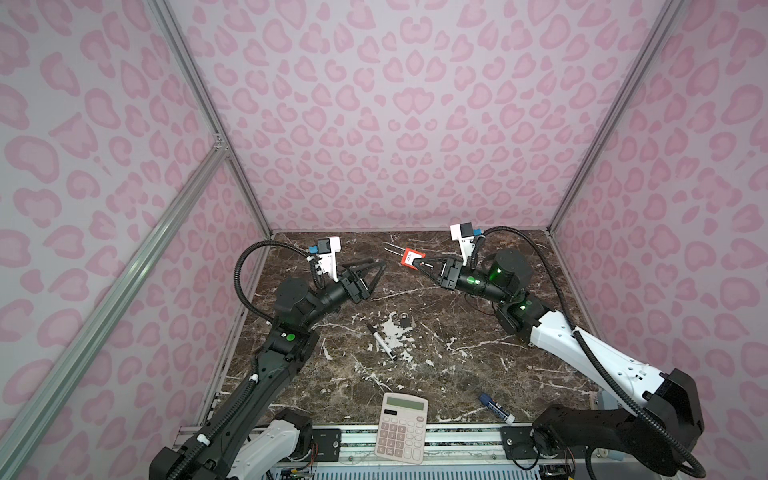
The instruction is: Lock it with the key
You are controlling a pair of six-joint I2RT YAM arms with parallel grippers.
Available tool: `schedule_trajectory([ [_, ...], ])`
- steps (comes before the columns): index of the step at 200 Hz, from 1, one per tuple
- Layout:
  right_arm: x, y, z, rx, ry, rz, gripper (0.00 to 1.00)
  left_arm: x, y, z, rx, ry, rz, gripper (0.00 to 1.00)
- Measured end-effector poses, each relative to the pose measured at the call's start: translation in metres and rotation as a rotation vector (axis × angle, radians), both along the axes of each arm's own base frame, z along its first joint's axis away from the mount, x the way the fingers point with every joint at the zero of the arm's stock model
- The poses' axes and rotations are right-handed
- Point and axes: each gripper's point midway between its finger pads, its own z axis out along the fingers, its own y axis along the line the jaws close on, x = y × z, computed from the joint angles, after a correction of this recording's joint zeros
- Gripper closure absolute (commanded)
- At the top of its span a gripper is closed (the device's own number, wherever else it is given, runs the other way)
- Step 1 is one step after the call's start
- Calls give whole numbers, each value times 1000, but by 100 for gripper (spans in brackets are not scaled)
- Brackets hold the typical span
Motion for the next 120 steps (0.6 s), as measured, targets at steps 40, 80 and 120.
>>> schedule_trajectory([
  [40,-6,0,-1,-11,6,27,91,7,-2,3,3,2,-9,27],
  [80,-11,0,1,-10,4,42,91,15,-7,3,2,19,-29,29],
  [120,-15,1,-1,-13,7,63,90,20,-12,8,-13,24,-52,58],
])
